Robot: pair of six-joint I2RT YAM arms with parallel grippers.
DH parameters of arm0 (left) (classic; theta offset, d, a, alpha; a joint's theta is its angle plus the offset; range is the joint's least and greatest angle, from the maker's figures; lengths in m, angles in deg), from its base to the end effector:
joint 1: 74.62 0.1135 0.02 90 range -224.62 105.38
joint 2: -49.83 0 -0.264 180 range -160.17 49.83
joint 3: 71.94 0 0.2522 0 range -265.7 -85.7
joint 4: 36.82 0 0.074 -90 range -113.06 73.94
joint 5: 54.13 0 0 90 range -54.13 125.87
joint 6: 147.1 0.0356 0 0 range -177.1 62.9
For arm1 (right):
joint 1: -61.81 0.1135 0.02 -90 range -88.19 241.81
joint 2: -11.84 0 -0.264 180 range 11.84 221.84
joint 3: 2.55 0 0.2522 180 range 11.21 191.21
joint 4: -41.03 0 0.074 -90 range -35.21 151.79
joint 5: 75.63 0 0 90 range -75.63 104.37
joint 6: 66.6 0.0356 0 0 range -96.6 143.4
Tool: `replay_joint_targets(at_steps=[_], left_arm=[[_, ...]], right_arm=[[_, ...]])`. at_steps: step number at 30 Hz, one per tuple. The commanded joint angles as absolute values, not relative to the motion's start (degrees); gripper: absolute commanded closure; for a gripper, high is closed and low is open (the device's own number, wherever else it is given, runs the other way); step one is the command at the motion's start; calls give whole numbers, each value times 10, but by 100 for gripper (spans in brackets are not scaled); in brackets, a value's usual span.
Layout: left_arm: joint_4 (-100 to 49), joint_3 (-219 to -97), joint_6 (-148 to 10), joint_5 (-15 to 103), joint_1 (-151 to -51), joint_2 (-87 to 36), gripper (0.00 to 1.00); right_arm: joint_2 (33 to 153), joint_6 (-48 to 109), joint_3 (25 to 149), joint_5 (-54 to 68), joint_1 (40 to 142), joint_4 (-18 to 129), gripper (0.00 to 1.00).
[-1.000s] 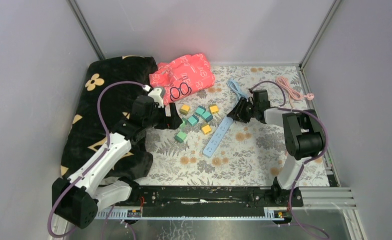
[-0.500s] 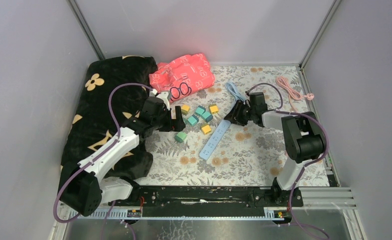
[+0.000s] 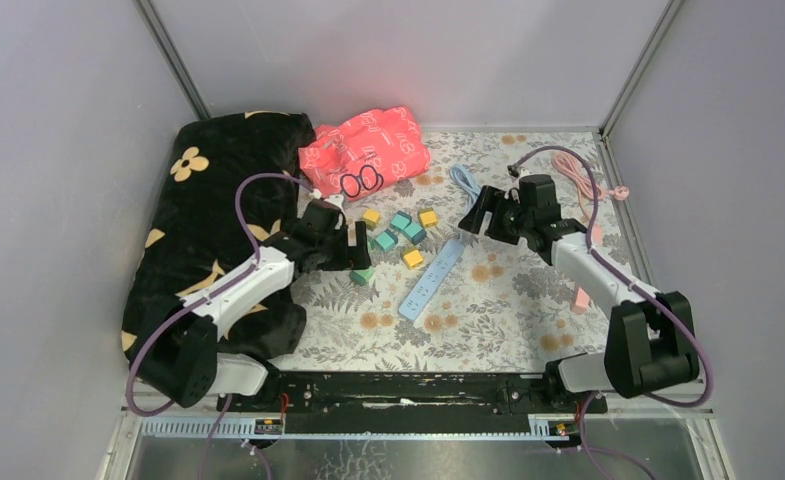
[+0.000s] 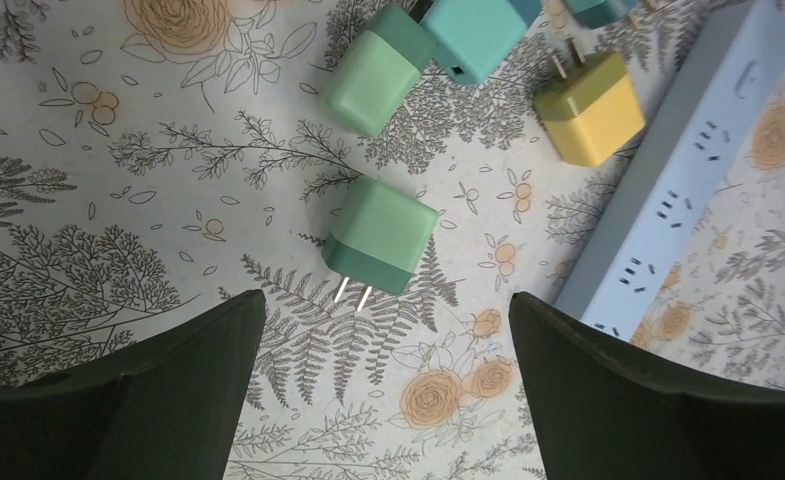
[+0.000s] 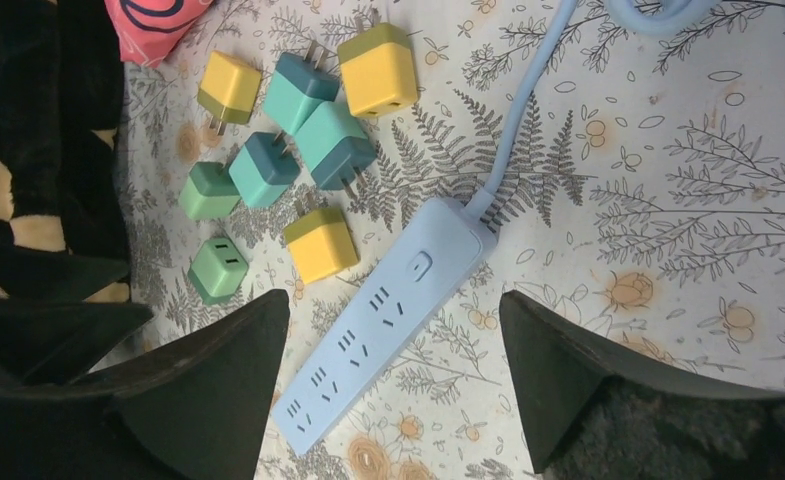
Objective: Insert the plug
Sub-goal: Pick up the plug from the center of the board.
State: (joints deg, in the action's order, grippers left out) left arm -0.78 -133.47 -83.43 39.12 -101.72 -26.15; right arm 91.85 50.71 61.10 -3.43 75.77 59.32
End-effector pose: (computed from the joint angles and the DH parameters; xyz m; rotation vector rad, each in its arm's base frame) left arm 0.2394 -0.1248 0.2222 0.0424 2.5098 -0.4688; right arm 0.2933 0.0841 0.2411 0.0774 2.2392 0.7400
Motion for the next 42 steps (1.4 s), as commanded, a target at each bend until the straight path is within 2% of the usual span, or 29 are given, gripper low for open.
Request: replay_joint_targets(at_steps=[1,6,14,18,29,34,42], left_arm=[[-23,-1350,-841,372,-1034,-305,2],[-15,-1386,-820,355,-1043,-365,9],[3,-1430,-789,361,-1049,-423,19],[19,-1432,-780,358,-1053,-441,28],[33,-1449,-775,350,-1067,-481,34],[32,-1450,-780,337,-1072,-491,48],[9,-1417,-824,317,-1083,-452,61]], right_arm=[[870,468,602,-27,762,618,14],[839,452,588,-18,761,601,9],[835,434,608,-19,761,613,8],[837,436,605,-21,761,614,8],[847,437,600,-41,761,605,8],[855,446,593,-64,761,585,8],[863,462,574,-91,764,544,8]])
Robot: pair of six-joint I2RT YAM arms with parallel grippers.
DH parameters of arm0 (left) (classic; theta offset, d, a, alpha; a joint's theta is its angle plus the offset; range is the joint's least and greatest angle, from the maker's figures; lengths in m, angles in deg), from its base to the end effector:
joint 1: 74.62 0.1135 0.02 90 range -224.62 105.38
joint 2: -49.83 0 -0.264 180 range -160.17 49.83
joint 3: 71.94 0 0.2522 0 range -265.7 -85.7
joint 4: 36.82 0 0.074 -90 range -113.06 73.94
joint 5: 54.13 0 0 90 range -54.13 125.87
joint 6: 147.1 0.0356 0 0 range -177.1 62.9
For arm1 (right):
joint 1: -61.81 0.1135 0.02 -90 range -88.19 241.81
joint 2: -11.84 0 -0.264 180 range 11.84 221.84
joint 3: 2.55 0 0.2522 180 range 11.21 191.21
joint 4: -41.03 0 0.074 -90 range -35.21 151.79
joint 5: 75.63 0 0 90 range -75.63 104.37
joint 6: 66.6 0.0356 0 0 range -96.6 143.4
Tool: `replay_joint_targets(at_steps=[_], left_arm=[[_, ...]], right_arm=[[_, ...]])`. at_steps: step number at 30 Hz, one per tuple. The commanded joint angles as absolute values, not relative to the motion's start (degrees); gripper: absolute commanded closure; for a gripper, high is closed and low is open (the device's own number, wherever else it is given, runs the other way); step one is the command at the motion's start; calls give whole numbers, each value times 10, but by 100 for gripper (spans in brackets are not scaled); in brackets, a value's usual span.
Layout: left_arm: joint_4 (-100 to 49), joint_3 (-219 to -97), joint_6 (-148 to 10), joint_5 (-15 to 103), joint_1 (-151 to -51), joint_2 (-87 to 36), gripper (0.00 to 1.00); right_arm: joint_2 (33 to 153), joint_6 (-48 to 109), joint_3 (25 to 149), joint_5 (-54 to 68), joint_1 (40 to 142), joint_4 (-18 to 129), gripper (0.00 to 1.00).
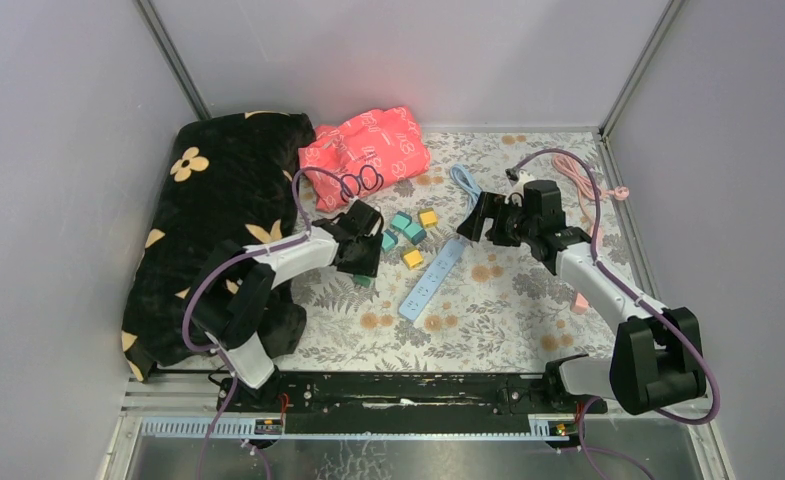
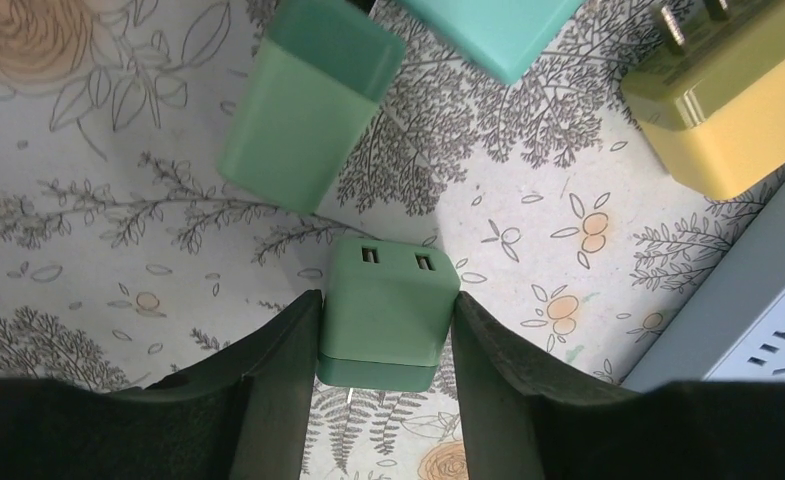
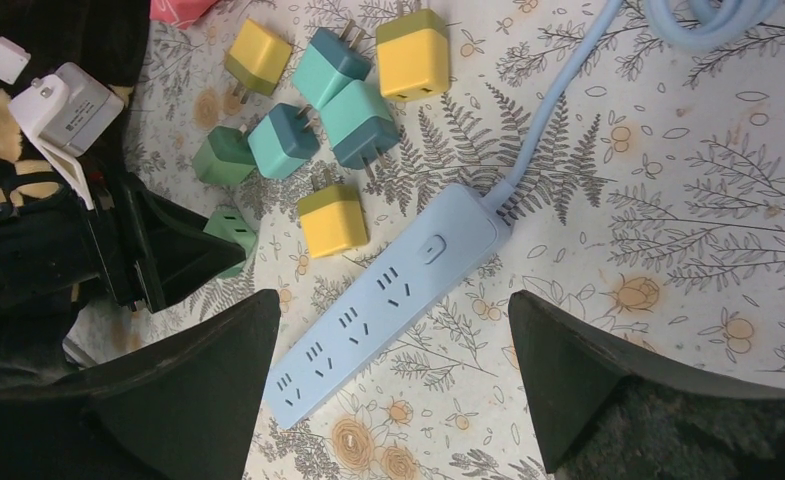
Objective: Insert the plug
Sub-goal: Pick up the plug from the center of the board.
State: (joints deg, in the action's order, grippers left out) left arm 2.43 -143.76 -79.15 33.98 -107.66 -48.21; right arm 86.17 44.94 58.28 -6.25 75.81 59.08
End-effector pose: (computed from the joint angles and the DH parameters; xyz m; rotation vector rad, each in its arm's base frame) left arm 0.2762 -0.1782 0.1638 0.2524 2.7257 -0.2352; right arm 0.2739 0.0812 0.2527 -0.0774 2.1721 0.7438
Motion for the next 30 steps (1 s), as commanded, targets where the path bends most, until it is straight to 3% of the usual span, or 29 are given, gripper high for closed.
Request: replay_joint_targets(at_steps=[1,11,30], left_arm=[[3,-1410,-834,314,-1083,-440,63],[-103,-1351,-978,345,-1082,-325,69],[-309,-1279,-1249,356,-1083,-224,69]], right_arm=[[862,464,570,-93,767,537,8],[856,486,544,-93,811,462,8],[798,528,460,-8,944,258,10]])
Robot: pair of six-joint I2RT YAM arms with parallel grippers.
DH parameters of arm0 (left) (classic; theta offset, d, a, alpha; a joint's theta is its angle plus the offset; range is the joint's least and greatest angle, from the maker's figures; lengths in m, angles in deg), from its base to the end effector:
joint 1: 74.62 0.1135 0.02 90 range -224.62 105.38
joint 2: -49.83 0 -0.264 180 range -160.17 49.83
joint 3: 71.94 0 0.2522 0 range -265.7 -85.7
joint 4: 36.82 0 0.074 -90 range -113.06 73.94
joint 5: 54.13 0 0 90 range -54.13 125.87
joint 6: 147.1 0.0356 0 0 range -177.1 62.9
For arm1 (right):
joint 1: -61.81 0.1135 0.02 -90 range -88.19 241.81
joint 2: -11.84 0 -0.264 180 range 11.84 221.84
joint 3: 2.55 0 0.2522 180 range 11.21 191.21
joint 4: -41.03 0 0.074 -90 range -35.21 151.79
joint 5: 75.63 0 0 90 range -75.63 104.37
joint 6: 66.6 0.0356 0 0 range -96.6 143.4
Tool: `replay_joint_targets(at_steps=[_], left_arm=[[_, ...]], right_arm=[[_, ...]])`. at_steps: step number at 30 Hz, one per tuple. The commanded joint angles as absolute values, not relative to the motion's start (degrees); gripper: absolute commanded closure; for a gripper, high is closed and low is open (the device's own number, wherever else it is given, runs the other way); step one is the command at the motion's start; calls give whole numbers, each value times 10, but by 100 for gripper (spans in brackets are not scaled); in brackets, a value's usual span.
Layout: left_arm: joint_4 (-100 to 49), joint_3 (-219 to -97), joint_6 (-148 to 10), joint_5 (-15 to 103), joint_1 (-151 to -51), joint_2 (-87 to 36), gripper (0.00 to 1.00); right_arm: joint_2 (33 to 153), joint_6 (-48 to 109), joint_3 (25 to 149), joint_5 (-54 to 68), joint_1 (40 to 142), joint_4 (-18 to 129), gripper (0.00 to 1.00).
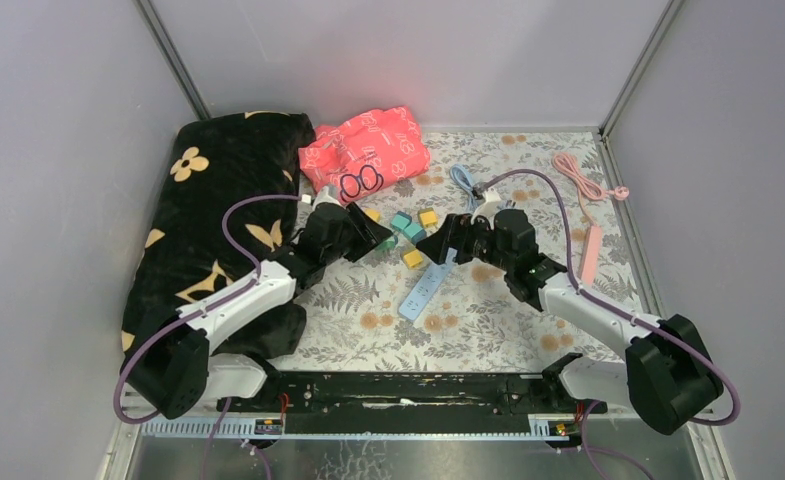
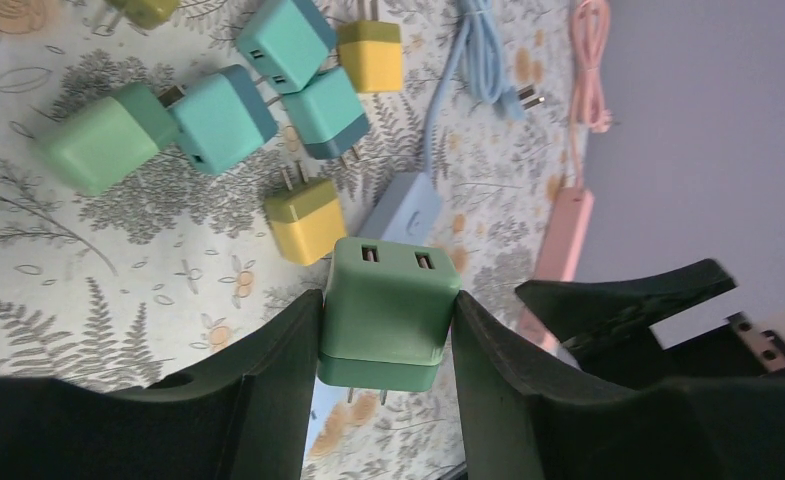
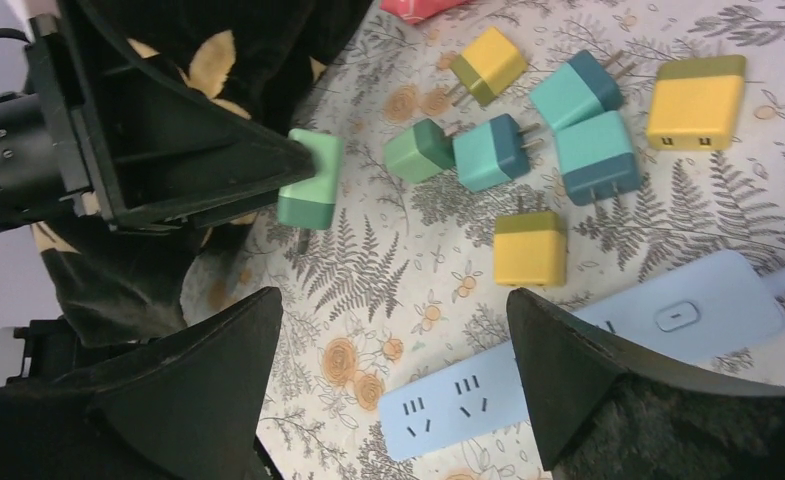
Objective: Insert the plug
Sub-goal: Adjust the plug.
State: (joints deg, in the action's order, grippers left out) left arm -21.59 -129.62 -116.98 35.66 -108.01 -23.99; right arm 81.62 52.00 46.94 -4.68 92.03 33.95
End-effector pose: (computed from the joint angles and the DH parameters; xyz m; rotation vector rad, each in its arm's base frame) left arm 0.2358 -0.1552 0.2399 -0.5229 2.2114 -0.9248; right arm 0.2276 0.1460 0.2492 -0.2786 1.8905 1.0140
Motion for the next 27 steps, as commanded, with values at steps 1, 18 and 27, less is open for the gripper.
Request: replay_joint_targets(at_steps=[1,18,27], left_arm=[[-320,-1274,-1261,357,-1083,-222,69],[-399,-1235,-1340,375,-1083,-195,69],[-419,-1227,-1350,388,-1083,-199,69]], right_arm=[[801,528,459,-2,950,248,11],[900,532,502,82,1049,113,23],[919,522,513,111,1060,100,31]])
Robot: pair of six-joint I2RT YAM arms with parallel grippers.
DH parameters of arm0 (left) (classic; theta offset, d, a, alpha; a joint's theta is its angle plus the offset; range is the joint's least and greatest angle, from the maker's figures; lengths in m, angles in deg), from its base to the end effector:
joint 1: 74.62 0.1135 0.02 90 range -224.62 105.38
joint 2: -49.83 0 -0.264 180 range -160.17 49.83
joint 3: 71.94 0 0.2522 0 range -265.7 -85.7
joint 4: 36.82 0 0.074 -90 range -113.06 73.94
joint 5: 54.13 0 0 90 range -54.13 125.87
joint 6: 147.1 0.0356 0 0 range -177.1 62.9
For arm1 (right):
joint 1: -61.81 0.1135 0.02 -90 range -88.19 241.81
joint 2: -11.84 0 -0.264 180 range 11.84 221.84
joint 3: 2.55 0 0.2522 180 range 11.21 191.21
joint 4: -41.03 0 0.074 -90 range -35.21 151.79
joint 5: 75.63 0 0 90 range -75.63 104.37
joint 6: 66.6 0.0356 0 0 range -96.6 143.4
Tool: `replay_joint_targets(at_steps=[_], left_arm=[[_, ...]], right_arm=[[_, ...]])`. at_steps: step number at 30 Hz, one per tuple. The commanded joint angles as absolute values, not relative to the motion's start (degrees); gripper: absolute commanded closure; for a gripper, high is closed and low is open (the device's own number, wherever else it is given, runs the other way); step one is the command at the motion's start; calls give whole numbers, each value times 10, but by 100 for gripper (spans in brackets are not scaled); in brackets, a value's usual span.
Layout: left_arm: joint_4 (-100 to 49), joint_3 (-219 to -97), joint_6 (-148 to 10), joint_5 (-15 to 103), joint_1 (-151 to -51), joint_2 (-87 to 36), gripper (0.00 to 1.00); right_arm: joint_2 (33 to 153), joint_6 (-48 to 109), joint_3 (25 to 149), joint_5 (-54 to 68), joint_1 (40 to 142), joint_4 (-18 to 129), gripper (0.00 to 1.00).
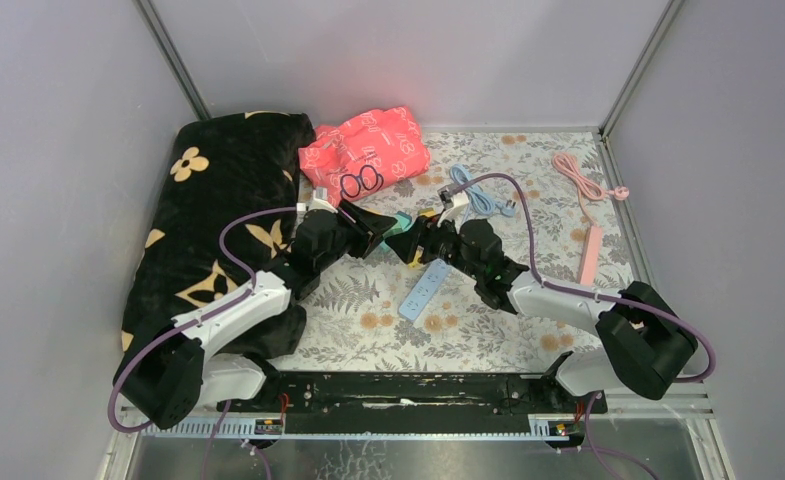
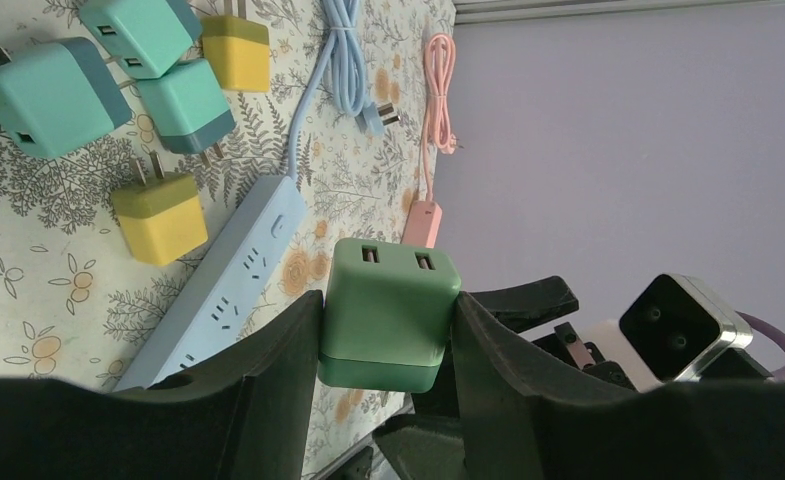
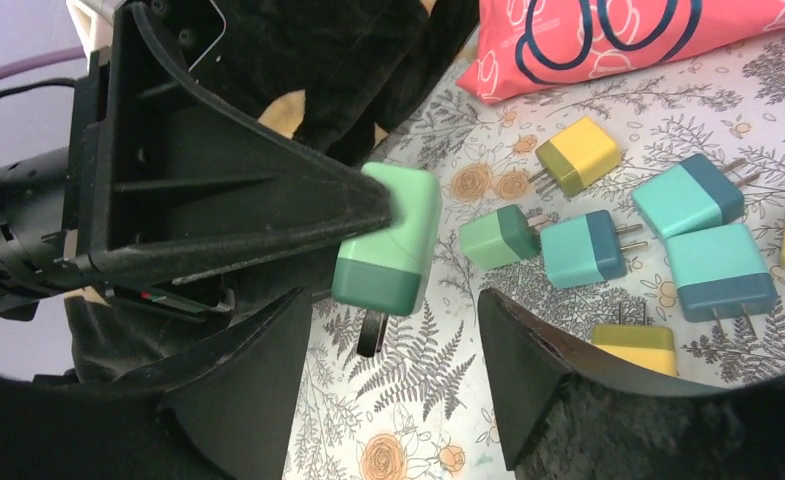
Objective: Insert the plug
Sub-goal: Adjust the plug.
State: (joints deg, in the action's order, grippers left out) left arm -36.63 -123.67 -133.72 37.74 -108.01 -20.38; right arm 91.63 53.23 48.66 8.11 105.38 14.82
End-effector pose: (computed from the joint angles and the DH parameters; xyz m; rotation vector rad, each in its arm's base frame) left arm 0.2278 -0.1516 0.2469 -0.7619 1.9908 -1.2730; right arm 0.2176 0.2123 0.2481 -0.2952 1.6964 1.0614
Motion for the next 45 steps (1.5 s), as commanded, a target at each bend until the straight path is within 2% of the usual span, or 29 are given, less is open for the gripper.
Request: replay_joint_targets(at_steps=[1,7,12,16,18,25,29,31,38,45], left_arm=[[-422,-1226,-1351,390,-1083,-199,69],[-433,-1221,-1353,399,-1084,-201,68],[-433,-1220,-1344,406,-1084,-199,63],[-413,-1224,-1320,408,-1083,-191,47],[-389,-1231,-1295,403,-1081,-181,36],[-291,-1270,-1153,420,-1041,-131,13],[-224,-1306,-1046,452,-1008,-105,8],[-192,-1322,-992,460,-999,-89,2],[-131,-1366,-826,549,-988,-40,0],[-105,-1400,-745,646,-988,-60,0]], right_arm=[[920,522,514,113,1060,96,33],[933,520,526,107,1060,89,54],[933,508,531,86,1061,93,74],[924,495,530,75,1061,111,94],[920,488,530,68,1061,120,99],[901,457,552,35,1060,177,100],[883,432,565,-6,1051,223,100],[874,429,569,-40,1039,242,100],[835,447,576,-167,977,269,100],[834,457,607,-309,925,285,100]])
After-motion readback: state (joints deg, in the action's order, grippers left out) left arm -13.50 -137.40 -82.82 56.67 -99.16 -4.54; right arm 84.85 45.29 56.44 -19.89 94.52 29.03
